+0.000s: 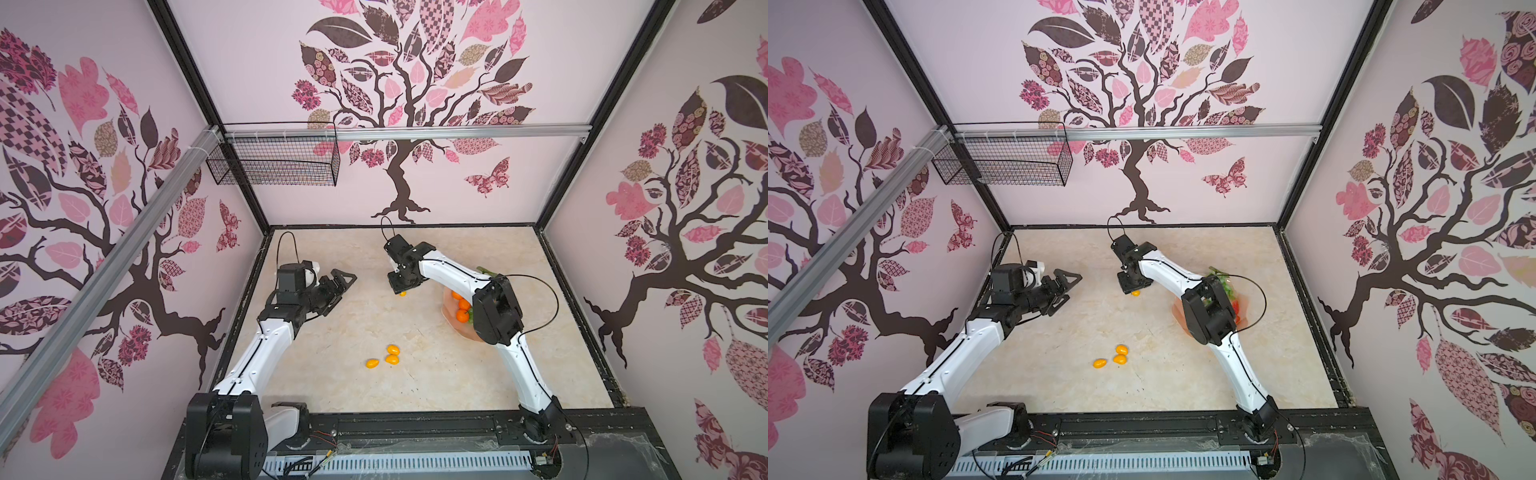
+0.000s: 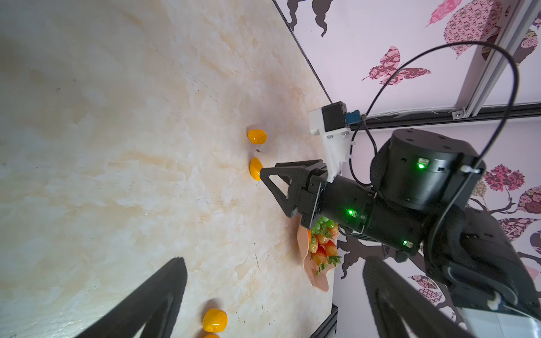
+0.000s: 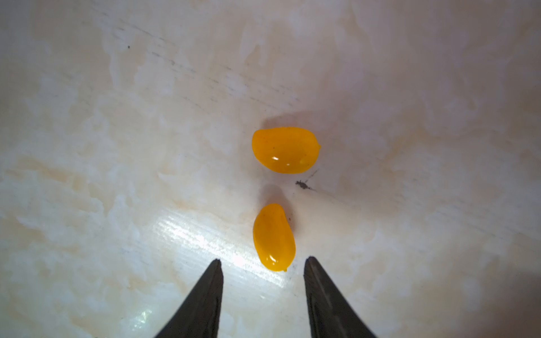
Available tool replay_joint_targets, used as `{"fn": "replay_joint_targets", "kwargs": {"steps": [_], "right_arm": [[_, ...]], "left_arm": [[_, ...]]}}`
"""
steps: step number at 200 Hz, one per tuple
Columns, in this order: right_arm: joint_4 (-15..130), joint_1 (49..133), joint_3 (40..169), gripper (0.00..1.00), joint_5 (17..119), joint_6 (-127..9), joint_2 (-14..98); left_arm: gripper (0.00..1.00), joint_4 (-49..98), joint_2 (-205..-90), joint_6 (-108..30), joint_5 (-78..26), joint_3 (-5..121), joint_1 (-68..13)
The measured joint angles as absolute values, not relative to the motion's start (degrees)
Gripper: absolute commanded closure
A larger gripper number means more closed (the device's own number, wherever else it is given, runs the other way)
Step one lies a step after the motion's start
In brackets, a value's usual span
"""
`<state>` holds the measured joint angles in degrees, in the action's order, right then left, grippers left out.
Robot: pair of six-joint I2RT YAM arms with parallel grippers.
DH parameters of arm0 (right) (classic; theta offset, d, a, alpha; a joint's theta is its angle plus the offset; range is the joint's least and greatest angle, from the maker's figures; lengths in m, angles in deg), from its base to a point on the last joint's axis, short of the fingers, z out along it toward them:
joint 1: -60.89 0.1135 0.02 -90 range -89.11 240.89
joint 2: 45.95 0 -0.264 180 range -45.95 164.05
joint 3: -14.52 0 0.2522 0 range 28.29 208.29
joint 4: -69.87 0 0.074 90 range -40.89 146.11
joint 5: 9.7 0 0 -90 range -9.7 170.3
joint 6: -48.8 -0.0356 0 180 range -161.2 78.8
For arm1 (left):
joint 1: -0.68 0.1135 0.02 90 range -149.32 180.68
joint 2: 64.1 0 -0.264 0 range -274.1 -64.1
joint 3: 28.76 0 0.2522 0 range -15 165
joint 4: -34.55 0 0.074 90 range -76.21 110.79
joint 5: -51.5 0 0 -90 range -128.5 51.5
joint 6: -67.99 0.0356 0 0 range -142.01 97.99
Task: Arrange fruit in a fruit bowl
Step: Pick up the fruit from the center of the table.
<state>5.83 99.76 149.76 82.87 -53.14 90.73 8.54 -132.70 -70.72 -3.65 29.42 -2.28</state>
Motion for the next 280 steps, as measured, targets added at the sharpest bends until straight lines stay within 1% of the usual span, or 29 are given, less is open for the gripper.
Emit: {"fn": "replay_joint_targets", "kwargs": {"steps": [38, 83, 149, 197, 237, 280], "right_arm": [[2.2, 99.8, 155.8, 0.51, 84.4, -52.7, 95.6], [0.1, 99.8, 158.3, 0.53, 85.2, -52.5, 98.9], [-0.5, 99.8, 159.2, 0.62, 85.2, -52.3, 99.1], [-0.6, 99.8, 159.2, 0.63, 85.0, -52.3, 99.1], [-0.6, 99.8, 159.2, 0.68, 84.6, -52.4, 99.1], [-0.6, 99.8, 159.2, 0.70, 83.8, -52.9, 99.1]], "left_arm": [[0.02, 9.0, -133.2, -71.0, -3.3, 29.0, -2.3], [0.02, 9.2, -133.3, -71.3, -3.2, 29.0, -2.3], [0.02, 9.2, -133.3, -71.4, -3.1, 29.0, -2.3], [0.02, 9.1, -133.3, -71.3, -2.8, 29.0, -2.3], [0.02, 8.7, -133.2, -71.0, -2.5, 29.0, -2.3], [0.02, 7.6, -131.5, -69.7, -2.4, 29.0, -2.3]]}}
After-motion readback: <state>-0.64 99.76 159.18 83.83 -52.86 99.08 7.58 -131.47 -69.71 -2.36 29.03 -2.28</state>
